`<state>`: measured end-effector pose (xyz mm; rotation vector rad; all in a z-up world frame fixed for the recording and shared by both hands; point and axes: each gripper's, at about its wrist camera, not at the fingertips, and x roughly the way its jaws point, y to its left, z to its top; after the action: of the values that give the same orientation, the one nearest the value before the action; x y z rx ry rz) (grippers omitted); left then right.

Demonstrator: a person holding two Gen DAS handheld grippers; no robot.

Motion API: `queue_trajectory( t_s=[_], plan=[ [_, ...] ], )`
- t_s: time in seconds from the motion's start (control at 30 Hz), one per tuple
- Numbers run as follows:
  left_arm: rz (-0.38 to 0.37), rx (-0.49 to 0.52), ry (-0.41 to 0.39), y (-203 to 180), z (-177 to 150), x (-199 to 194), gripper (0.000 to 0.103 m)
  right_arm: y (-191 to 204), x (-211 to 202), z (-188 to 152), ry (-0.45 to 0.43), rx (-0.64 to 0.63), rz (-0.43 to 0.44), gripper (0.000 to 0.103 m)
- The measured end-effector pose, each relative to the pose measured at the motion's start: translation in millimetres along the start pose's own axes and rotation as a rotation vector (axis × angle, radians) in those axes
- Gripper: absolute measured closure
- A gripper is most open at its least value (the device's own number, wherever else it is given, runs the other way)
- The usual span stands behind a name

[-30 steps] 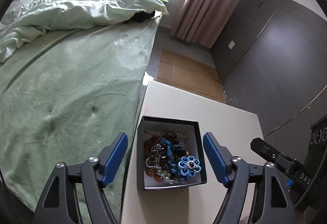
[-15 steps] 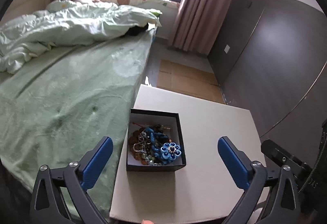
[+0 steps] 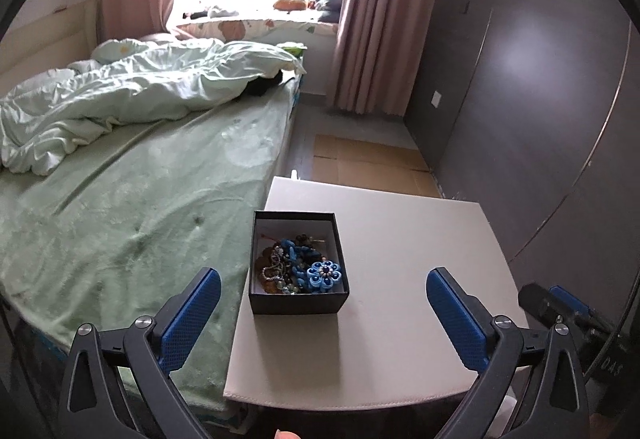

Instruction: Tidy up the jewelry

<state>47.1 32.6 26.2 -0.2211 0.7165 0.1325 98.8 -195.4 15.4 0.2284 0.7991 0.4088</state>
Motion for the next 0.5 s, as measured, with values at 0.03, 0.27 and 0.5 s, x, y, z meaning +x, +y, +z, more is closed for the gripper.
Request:
queue_trajectory(
  t_s=[0.03,0.27,0.5],
  plan=[
    [0.0,0.0,-0.005,0,-2,-2,0.0,0,-3,-2,-0.002,-0.007,0.001,0.0],
    [0.001,-0.029,-0.047,15,-14,-17,0.0,-5,-16,-19,0.004,-0.034,0.032,0.0],
    [0.005,-0.011,-0.082,16,-12,-28,0.0,-8,-21,-28,0.007,-0.04,0.016,0.0]
  ],
)
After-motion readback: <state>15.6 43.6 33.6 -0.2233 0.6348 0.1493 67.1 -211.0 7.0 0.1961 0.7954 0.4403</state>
